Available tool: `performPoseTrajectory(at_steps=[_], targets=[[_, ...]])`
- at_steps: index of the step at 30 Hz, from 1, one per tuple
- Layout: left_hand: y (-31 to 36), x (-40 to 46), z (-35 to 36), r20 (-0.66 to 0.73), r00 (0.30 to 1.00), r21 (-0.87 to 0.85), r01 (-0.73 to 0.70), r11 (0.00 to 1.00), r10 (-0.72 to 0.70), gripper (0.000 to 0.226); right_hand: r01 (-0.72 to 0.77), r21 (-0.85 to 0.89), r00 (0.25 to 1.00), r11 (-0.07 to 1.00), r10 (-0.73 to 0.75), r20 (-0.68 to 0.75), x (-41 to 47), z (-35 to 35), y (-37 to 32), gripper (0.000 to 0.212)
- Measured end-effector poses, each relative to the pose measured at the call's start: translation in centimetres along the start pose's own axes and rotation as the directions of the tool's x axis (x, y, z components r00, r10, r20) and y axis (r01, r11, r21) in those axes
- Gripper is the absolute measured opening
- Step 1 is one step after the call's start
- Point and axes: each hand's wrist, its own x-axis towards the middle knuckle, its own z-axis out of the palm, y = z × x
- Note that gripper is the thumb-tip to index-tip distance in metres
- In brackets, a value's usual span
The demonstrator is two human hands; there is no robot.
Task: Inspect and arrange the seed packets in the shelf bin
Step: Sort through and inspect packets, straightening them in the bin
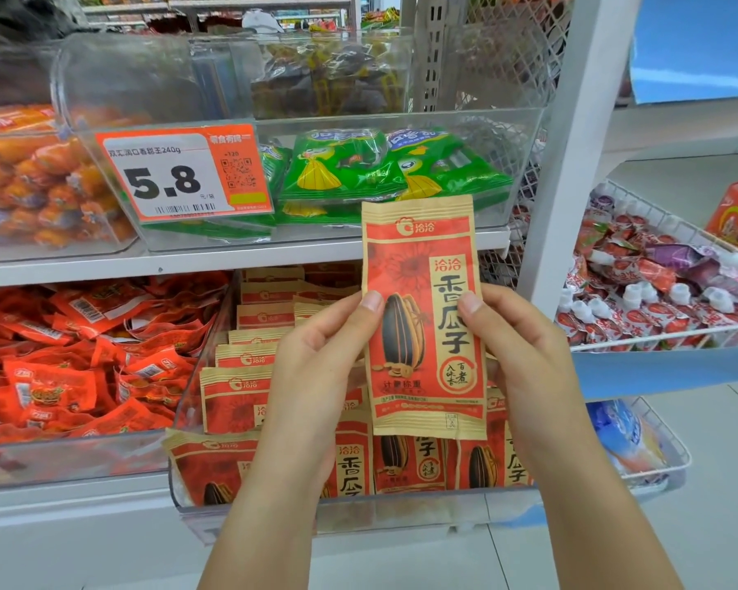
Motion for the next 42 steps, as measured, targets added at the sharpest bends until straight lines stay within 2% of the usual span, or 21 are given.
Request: performPoseTrajectory(at_steps=[2, 5, 8, 10, 20, 23, 27, 30, 33, 38, 42], targets=[[0.0, 0.1, -0.1, -0.021, 1.0, -0.015, 0.0, 1.0, 0.0, 0.035, 0.004, -0.003, 1.0, 1.0, -0.004, 0.005, 0.0, 0.0, 0.0, 0.027], [0.0, 0.1, -0.2, -0.026, 1.0, -0.03, 0.003, 1.0, -0.003, 0.035, 0.023, -0.011, 1.0, 1.0, -0.023, 0.001, -0.1, 0.0, 0.1, 0.014], [0.0, 0.0, -0.2, 0.006, 1.0, -0.024, 0.017, 1.0, -0.017, 0.033, 0.053, 0.0, 0.998, 0.999, -0.053, -0.037, 0.0, 0.1, 0.0, 0.018], [0.1, -0.1, -0.1, 0.038, 0.999, -0.016, 0.031, 0.999, -0.031, 0.033, 0.058, 0.019, 0.997, 0.998, -0.057, -0.051, 0.0, 0.2, -0.2, 0.013], [-0.3, 0.0, 0.3, 0.009, 1.0, -0.011, 0.009, 1.0, -0.009, 0.02, 0.058, 0.025, 0.99, 0.998, -0.054, -0.127, 0.1, 0.2, 0.0, 0.024], [-0.4, 0.0, 0.4, 0.012, 1.0, 0.029, 0.0, 1.0, 0.0, 0.017, 0.089, 0.0, 0.987, 0.996, -0.088, -0.136, -0.1, 0.2, -0.1, 0.027], [-0.8, 0.1, 0.8, -0.037, 0.996, 0.132, -0.078, 0.988, 0.084, 0.009, 0.14, -0.05, 0.972, 0.989, -0.147, -0.185, -0.3, 0.3, -0.1, 0.028], [-1.0, 0.0, 1.2, -0.039, 0.995, 0.124, -0.081, 0.989, 0.087, 0.014, 0.144, -0.066, 0.963, 0.987, -0.156, -0.22, -0.3, 0.3, 0.0, 0.032], [-0.7, -0.1, 1.3, -0.024, 1.0, 0.029, -0.019, 0.999, 0.019, 0.028, 0.108, -0.056, 0.976, 0.993, -0.116, -0.183, -0.2, 0.4, 0.0, 0.027], [-0.2, -0.2, 1.0, -0.025, 1.0, -0.156, 0.012, 0.988, -0.016, 0.021, 0.086, -0.08, 0.995, 0.993, -0.09, -0.043, -0.5, 0.7, 0.0, 0.023], [-0.3, -0.1, 0.6, -0.018, 1.0, -0.155, 0.004, 0.988, -0.007, 0.02, 0.09, -0.022, 0.996, 0.996, -0.09, 0.023, -0.3, 0.6, 0.1, 0.007]])
